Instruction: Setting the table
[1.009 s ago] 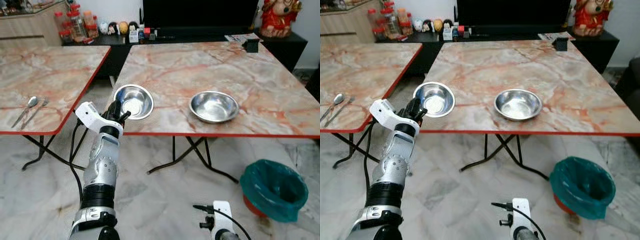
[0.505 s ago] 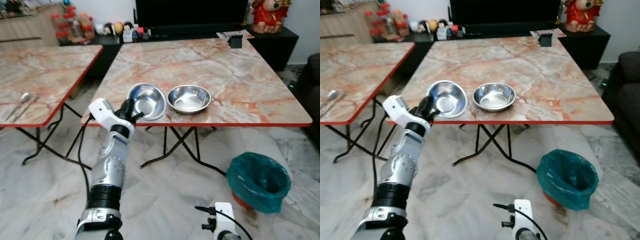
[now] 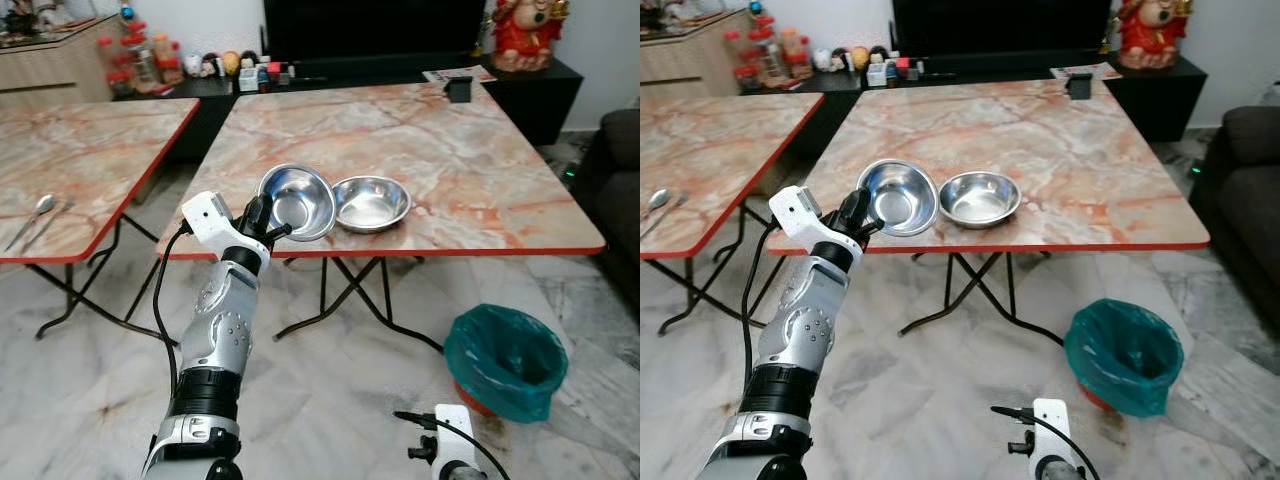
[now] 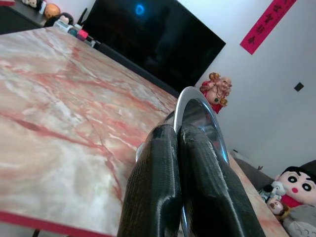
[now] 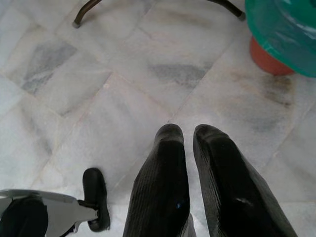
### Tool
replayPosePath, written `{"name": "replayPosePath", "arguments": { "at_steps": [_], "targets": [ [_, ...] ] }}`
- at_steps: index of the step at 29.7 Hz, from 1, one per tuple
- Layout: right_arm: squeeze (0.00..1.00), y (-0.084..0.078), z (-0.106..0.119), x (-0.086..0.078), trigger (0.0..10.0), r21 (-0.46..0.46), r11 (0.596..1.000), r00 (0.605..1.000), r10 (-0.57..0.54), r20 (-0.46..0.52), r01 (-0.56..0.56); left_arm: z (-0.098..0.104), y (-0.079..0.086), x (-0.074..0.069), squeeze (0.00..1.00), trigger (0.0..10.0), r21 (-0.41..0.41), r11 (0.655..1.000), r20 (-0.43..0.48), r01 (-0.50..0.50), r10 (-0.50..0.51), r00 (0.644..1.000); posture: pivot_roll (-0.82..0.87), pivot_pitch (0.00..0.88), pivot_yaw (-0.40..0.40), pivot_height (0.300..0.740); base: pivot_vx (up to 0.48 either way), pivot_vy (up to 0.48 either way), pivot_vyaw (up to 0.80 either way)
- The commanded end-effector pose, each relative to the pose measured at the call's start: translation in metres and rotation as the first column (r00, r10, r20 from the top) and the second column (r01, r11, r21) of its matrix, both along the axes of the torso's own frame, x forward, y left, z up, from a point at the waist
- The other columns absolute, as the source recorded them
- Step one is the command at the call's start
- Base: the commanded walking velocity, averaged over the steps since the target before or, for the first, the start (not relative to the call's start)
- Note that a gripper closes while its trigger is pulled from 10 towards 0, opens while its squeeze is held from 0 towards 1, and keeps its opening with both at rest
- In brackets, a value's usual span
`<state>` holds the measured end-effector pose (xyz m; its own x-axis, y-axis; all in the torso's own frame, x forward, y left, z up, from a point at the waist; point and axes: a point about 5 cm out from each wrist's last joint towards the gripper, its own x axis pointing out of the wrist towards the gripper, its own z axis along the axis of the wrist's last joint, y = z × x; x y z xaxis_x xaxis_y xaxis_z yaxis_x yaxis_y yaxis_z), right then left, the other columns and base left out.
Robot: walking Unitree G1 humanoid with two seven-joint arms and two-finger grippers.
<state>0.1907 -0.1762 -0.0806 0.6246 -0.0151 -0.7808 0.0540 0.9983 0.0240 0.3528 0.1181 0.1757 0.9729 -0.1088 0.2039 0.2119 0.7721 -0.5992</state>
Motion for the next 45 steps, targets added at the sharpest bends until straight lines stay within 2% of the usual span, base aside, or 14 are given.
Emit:
{"name": "replayPosePath", "arguments": {
  "at_steps": [1,5,25,35,40,45],
  "targets": [
    [0.0,0.004,0.002,0.005,10.0,0.014,1.0,1.0,-0.002,0.01,0.002,0.004,0.003,-0.001,0.0,10.0,0.007,1.0,0.021,-0.005,0.004,1.0,0.01,0.0,0.06,0.714,0.382,0.0,-0.58],
    [0.0,0.004,0.002,0.004,10.0,0.012,1.0,1.0,0.005,0.005,-0.005,0.004,0.002,0.0,0.0,10.0,0.007,1.0,0.022,-0.001,0.001,1.0,0.01,0.0,0.06,0.714,0.382,0.0,-0.58],
    [0.0,0.004,0.002,0.005,10.0,0.012,1.0,1.0,-0.004,0.011,0.004,0.006,0.0,0.0,0.0,10.0,0.011,1.0,0.033,0.022,-0.023,0.999,0.01,0.0,0.064,0.714,0.385,0.0,0.0],
    [0.0,0.005,0.001,0.003,10.0,0.013,1.0,1.0,-0.009,0.008,0.008,0.005,-0.001,-0.002,0.0,10.0,0.012,0.999,0.034,0.038,-0.038,0.999,0.01,0.0,0.069,0.714,0.386,0.0,-0.24],
    [0.0,0.005,0.001,0.003,10.0,0.01,1.0,1.0,-0.004,0.005,0.004,0.003,-0.003,-0.004,0.0,10.0,0.022,0.997,0.026,0.071,-0.072,0.997,0.01,0.0,0.067,0.714,0.0,0.0,0.0],
    [0.0,0.005,0.001,0.002,10.0,0.009,1.0,1.0,0.001,0.005,-0.001,-0.002,-0.011,-0.012,0.0,10.0,0.048,0.987,0.016,0.153,-0.154,0.988,0.01,0.0,0.067,0.714,0.0,0.0,0.0]
  ]
}}
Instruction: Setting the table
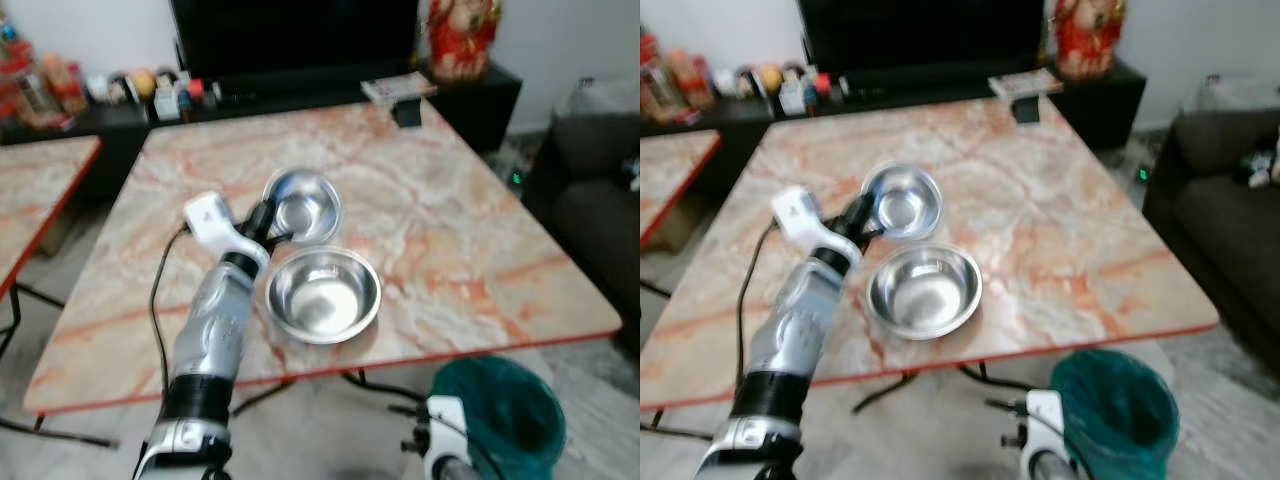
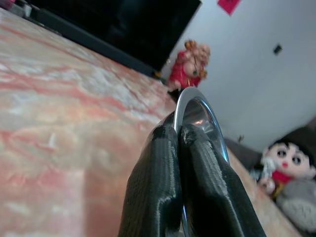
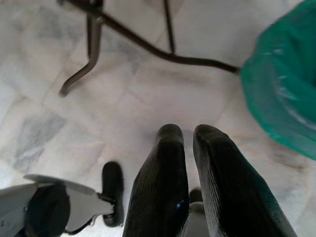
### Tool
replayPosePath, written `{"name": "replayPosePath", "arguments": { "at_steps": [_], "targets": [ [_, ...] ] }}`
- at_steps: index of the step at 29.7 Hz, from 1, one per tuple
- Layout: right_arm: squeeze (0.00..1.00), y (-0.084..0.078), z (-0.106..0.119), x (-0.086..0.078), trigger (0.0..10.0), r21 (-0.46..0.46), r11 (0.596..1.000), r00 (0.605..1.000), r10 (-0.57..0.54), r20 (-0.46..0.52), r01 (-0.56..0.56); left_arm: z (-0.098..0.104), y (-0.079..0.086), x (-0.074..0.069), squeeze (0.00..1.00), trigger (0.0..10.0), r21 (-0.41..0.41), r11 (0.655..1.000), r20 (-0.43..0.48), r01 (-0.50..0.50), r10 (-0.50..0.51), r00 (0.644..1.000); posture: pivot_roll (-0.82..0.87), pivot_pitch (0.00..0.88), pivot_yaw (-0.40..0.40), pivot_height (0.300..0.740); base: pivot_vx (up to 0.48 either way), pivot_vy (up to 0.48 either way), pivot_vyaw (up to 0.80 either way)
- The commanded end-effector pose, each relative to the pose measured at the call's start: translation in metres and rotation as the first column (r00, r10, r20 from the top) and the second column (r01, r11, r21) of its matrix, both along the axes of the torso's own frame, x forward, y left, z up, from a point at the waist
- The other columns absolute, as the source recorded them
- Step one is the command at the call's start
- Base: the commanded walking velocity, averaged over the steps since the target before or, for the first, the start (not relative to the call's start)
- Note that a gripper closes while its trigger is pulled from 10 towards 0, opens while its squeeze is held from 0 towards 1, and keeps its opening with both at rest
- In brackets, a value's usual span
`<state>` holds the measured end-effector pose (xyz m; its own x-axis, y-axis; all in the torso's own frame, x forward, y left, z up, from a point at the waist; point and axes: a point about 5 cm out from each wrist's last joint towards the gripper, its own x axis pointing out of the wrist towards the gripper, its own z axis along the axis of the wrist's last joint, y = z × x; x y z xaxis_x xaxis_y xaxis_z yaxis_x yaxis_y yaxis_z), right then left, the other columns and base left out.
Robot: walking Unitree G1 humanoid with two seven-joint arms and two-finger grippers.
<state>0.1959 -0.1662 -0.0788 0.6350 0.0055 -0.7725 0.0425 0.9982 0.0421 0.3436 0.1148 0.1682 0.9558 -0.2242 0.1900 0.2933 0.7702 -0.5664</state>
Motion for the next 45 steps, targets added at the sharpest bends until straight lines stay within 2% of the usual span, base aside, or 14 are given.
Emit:
{"name": "replayPosePath", "arguments": {
  "at_steps": [1,4,5,7,11,14,19,23,27,36,42,45],
  "targets": [
    [0.0,-0.005,-0.001,-0.003,10.0,-0.009,1.0,1.0,-0.01,-0.009,0.01,0.004,-0.011,-0.006,0.0,10.0,0.021,0.996,0.025,0.087,-0.088,0.996,0.01,0.0,0.067,0.714,0.0,0.0,0.0],
    [0.0,-0.005,-0.001,-0.003,10.0,-0.009,1.0,1.0,-0.009,-0.01,0.009,0.003,-0.013,-0.009,0.0,10.0,0.035,0.993,0.024,0.113,-0.114,0.993,0.01,0.0,0.067,0.714,0.0,0.0,0.0],
    [0.0,-0.005,-0.002,-0.004,10.0,-0.009,1.0,1.0,-0.009,-0.012,0.009,0.0,-0.021,-0.021,0.0,10.0,0.096,0.971,0.012,0.221,-0.223,0.975,0.02,0.0,0.069,0.714,0.0,0.0,0.0],
    [0.0,-0.005,-0.002,-0.004,10.0,-0.008,1.0,1.0,-0.01,-0.013,0.01,-0.003,-0.024,-0.03,0.0,10.0,0.115,0.955,-0.002,0.273,-0.275,0.962,0.02,0.0,0.071,0.714,0.0,0.0,0.0],
    [0.0,-0.004,-0.002,-0.004,10.0,-0.007,1.0,1.0,-0.007,-0.015,0.007,-0.006,-0.019,-0.033,0.0,10.0,0.128,0.957,-0.04,0.26,-0.257,0.966,0.02,0.0,0.073,0.714,0.0,0.0,0.0],
    [0.0,-0.003,-0.002,-0.004,10.0,-0.007,1.0,1.0,0.0,-0.015,0.0,-0.011,-0.02,-0.031,0.0,10.0,0.141,0.956,-0.094,0.259,-0.247,0.964,0.02,0.0,0.073,0.714,0.0,0.0,0.0],
    [0.0,-0.002,-0.002,-0.004,10.0,-0.007,1.0,1.0,0.006,-0.015,-0.006,-0.012,-0.031,-0.025,0.0,10.0,0.062,0.964,-0.136,0.257,-0.247,0.959,0.01,0.0,0.082,0.714,0.0,0.0,0.0],
    [0.0,-0.001,-0.002,-0.004,10.0,-0.006,1.0,1.0,0.001,-0.014,-0.001,-0.006,-0.044,-0.019,0.0,10.0,0.017,0.963,-0.126,0.269,-0.265,0.956,0.0,0.0,0.087,0.714,0.0,0.0,0.0],
    [0.0,-0.001,-0.002,-0.004,10.0,-0.004,1.0,1.0,-0.003,-0.015,0.003,-0.002,-0.052,-0.015,0.0,10.0,0.012,0.961,-0.127,0.276,-0.273,0.954,0.0,0.0,0.089,0.714,0.0,0.0,0.0],
    [0.0,0.0,-0.002,-0.005,10.0,0.002,1.0,1.0,-0.012,-0.015,0.012,0.002,-0.048,-0.006,0.0,10.0,-0.002,0.979,-0.134,0.203,-0.202,0.97,0.0,0.0,0.092,0.714,0.0,0.0,0.0],
    [0.0,0.0,-0.002,-0.005,10.0,0.001,1.0,1.0,-0.007,-0.013,0.007,0.006,-0.045,-0.002,0.0,10.0,0.032,0.987,-0.12,0.155,-0.15,0.981,0.0,0.0,0.089,0.714,0.0,0.0,0.0],
    [0.0,0.002,0.0,-0.002,10.0,-0.02,0.999,0.999,0.047,0.017,-0.047,0.007,-0.045,-0.002,0.0,10.0,0.112,0.984,-0.096,0.138,-0.127,0.987,0.0,0.0,0.085,0.714,0.0,0.0,0.0]
  ]
}}
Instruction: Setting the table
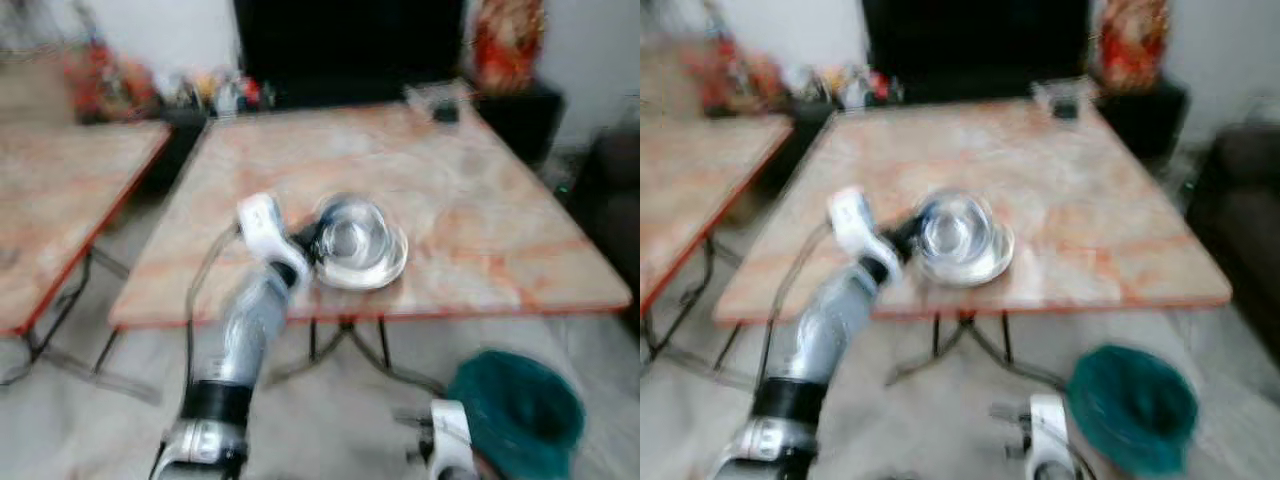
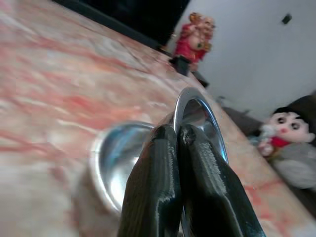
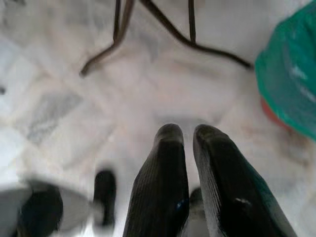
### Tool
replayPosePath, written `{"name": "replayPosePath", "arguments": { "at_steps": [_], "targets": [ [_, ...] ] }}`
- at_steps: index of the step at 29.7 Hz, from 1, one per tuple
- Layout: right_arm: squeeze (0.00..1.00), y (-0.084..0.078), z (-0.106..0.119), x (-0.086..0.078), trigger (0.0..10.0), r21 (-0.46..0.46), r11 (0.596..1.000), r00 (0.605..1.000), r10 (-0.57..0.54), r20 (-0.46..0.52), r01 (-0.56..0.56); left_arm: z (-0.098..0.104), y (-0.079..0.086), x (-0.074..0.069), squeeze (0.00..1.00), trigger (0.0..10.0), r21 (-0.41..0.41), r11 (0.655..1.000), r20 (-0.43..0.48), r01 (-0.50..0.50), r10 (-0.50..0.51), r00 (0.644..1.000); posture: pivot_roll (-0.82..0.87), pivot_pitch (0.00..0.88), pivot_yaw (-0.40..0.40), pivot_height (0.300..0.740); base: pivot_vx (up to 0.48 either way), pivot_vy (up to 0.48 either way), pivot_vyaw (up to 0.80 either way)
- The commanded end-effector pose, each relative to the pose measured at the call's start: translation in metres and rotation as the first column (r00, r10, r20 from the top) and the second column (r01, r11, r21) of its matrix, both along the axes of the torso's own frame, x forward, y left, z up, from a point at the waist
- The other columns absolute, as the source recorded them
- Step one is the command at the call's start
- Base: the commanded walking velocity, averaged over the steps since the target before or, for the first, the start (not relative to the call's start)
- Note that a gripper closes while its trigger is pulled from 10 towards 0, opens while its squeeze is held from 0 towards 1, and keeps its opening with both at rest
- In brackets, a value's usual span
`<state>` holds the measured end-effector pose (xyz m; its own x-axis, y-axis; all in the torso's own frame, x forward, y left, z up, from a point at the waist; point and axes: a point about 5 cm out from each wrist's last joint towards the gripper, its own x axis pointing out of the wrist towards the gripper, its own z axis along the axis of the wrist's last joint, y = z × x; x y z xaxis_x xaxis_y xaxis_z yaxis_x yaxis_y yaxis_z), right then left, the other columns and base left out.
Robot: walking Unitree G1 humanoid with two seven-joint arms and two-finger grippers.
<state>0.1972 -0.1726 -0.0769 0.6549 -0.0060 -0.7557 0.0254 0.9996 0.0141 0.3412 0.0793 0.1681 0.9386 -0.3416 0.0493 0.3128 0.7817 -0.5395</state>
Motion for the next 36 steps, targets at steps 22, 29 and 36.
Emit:
{"name": "replayPosePath", "arguments": {
  "at_steps": [22,29,36],
  "targets": [
    [0.0,0.0039,-0.002,-0.0024,10.0,0.037,0.999,0.999,-0.037,-0.016,0.037,0.0107,-0.0134,0.0003,0.0,10.0,0.001,1.0,0.063,0.028,-0.028,0.998,0.0,0.0,0.079,0.714,0.16,0.0,-0.16],
    [0.0,0.0026,-0.0009,-0.0011,10.0,0.001,1.0,1.0,-0.012,-0.002,0.012,0.0124,-0.0121,0.0006,0.0,10.0,-0.003,1.0,0.068,0.02,-0.02,0.998,0.0,0.0,0.079,0.714,0.27,0.0,0.0],
    [0.0,0.0028,-0.0013,-0.0015,10.0,0.027,0.999,0.999,-0.034,-0.008,0.035,0.0133,-0.0101,0.0011,0.0,10.0,-0.008,1.0,0.071,0.012,-0.011,0.997,0.0,0.0,0.076,0.714,0.272,0.0,0.09]
  ]
}}
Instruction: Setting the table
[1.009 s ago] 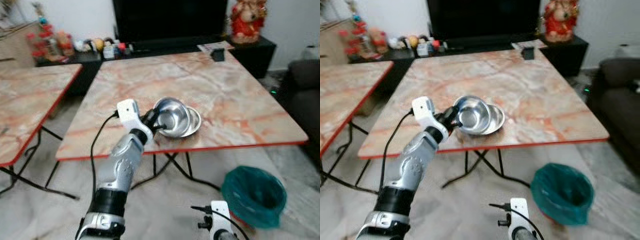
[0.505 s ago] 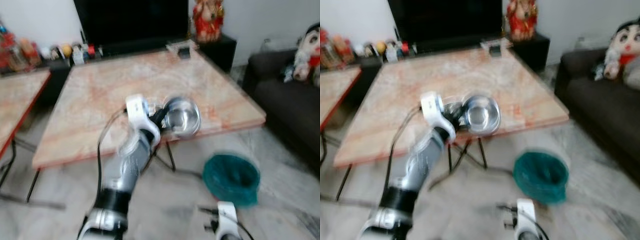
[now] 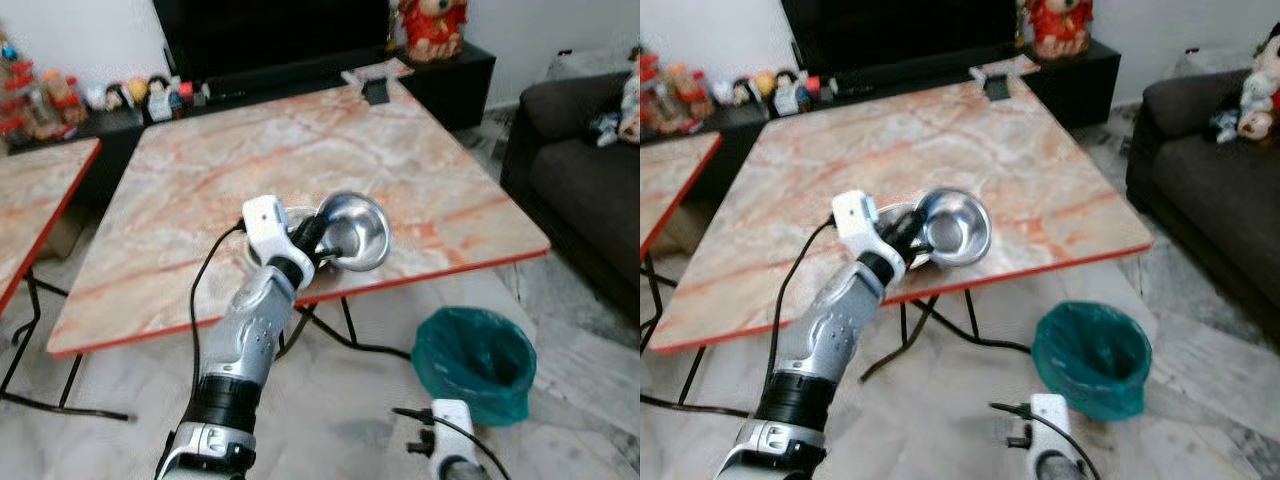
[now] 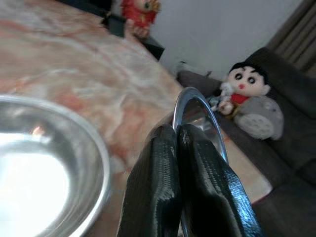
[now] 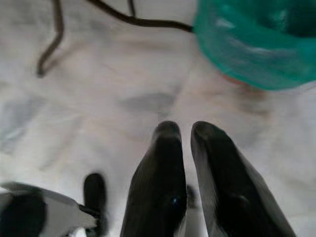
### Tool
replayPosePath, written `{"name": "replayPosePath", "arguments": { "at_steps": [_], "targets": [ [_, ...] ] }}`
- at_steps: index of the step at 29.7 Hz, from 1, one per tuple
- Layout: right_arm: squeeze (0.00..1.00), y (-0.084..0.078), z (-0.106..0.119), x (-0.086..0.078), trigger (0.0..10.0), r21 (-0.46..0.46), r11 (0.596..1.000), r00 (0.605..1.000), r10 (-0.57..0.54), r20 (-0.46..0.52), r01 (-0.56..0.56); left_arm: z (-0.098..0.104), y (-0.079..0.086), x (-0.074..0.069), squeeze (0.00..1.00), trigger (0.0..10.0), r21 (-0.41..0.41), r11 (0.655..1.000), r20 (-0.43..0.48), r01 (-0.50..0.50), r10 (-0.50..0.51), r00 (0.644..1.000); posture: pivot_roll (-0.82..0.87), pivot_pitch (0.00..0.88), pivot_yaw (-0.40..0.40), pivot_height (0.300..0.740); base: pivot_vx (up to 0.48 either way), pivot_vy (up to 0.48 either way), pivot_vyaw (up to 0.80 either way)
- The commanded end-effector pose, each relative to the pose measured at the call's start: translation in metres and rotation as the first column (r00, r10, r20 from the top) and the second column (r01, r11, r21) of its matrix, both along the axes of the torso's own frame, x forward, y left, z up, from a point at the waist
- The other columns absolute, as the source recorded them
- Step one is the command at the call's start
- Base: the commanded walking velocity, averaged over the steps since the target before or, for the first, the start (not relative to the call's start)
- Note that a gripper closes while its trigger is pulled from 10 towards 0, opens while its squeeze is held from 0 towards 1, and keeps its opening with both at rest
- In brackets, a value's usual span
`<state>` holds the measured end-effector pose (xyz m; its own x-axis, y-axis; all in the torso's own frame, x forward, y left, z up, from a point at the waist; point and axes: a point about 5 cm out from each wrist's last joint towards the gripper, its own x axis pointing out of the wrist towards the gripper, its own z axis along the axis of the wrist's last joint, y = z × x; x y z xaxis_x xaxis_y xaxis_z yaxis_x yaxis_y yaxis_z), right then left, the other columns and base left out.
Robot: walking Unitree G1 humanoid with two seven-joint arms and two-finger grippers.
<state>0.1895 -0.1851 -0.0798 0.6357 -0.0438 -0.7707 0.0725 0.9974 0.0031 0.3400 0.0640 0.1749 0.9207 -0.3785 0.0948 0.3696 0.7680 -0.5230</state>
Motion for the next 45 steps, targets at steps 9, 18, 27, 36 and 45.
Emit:
{"name": "replayPosePath", "arguments": {
  "at_steps": [9,18,27,36,45],
  "targets": [
    [0.0,0.017,0.002,0.007,10.0,0.006,0.998,0.998,0.059,0.017,-0.059,0.008,0.01,0.003,0.0,10.0,-0.017,0.999,0.026,-0.045,0.046,0.999,0.01,0.0,0.074,0.714,0.273,0.0,0.33],
    [0.0,0.016,0.002,0.007,10.0,0.033,0.999,0.999,0.032,0.016,-0.032,0.008,0.015,0.004,0.0,10.0,-0.018,0.998,0.026,-0.068,0.068,0.997,0.01,0.0,0.072,0.714,0.116,0.0,0.09],
    [0.0,0.017,0.002,0.006,10.0,0.031,0.999,0.999,0.037,0.015,-0.038,0.007,0.02,0.004,0.0,10.0,-0.028,0.996,0.02,-0.089,0.09,0.996,0.01,0.0,0.072,0.714,0.0,0.0,0.0],
    [0.0,0.018,0.0,0.004,10.0,0.018,0.999,0.999,0.045,0.003,-0.045,0.006,0.022,0.004,0.0,10.0,-0.024,0.995,0.016,-0.1,0.101,0.995,0.01,0.0,0.073,0.714,0.0,0.0,0.36],
    [0.0,0.016,0.001,0.005,10.0,0.013,0.999,0.999,0.043,0.005,-0.043,0.006,0.022,0.004,0.0,10.0,-0.023,0.994,0.016,-0.103,0.104,0.994,0.01,0.0,0.073,0.714,0.0,0.0,0.0]
  ]
}}
